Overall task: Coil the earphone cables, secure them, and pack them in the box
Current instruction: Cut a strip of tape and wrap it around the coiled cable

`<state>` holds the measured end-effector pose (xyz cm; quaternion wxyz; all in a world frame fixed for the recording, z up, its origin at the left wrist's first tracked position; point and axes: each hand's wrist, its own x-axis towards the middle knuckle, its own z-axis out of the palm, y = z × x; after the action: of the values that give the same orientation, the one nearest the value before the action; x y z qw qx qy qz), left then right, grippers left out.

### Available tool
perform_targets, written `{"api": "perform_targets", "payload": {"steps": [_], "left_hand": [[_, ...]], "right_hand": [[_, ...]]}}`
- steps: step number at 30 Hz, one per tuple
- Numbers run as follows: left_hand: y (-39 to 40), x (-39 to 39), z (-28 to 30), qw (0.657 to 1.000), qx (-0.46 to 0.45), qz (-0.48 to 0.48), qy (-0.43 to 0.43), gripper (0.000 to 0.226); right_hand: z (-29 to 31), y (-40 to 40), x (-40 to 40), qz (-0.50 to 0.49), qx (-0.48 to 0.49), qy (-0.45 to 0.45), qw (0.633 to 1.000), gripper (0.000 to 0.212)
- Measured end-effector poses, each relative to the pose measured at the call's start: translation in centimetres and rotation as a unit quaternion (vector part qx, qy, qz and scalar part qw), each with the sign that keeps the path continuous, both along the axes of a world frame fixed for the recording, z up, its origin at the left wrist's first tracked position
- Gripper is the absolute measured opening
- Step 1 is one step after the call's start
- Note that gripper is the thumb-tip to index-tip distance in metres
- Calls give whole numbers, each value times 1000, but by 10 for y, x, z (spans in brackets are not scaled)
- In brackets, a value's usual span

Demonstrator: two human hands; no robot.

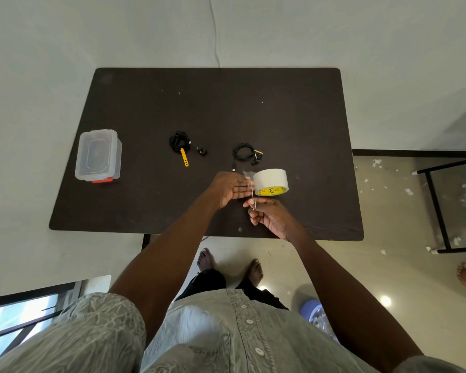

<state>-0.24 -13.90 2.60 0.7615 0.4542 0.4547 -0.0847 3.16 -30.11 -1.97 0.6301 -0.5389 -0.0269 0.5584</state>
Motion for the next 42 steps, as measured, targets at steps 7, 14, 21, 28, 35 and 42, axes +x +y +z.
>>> {"api": "perform_targets", "payload": {"steps": [7, 14, 21, 28, 35, 42], "left_hand": [[2, 3, -1, 1000, -8, -4, 8, 12], [1, 4, -1, 1000, -11, -2, 19, 10], [1, 4, 0, 1000, -14, 0, 18, 12], [0, 5, 0, 1000, -13, -6, 20, 12], [-1, 4, 0, 1000, -7, 2, 15, 11], [-2, 5, 2, 1000, -2, 6, 14, 11]], "right_hand": [[4, -14, -10, 35, 4, 13, 999, 35], [6, -11, -10, 17, 18, 21, 999, 34], [3, -7, -6, 9, 19, 13, 1000, 34], [1, -3, -5, 8, 6, 10, 1000, 33], [0, 0, 1, -3, 10, -6, 1000, 25], [2, 1, 2, -8, 6, -5, 1000, 18]]}}
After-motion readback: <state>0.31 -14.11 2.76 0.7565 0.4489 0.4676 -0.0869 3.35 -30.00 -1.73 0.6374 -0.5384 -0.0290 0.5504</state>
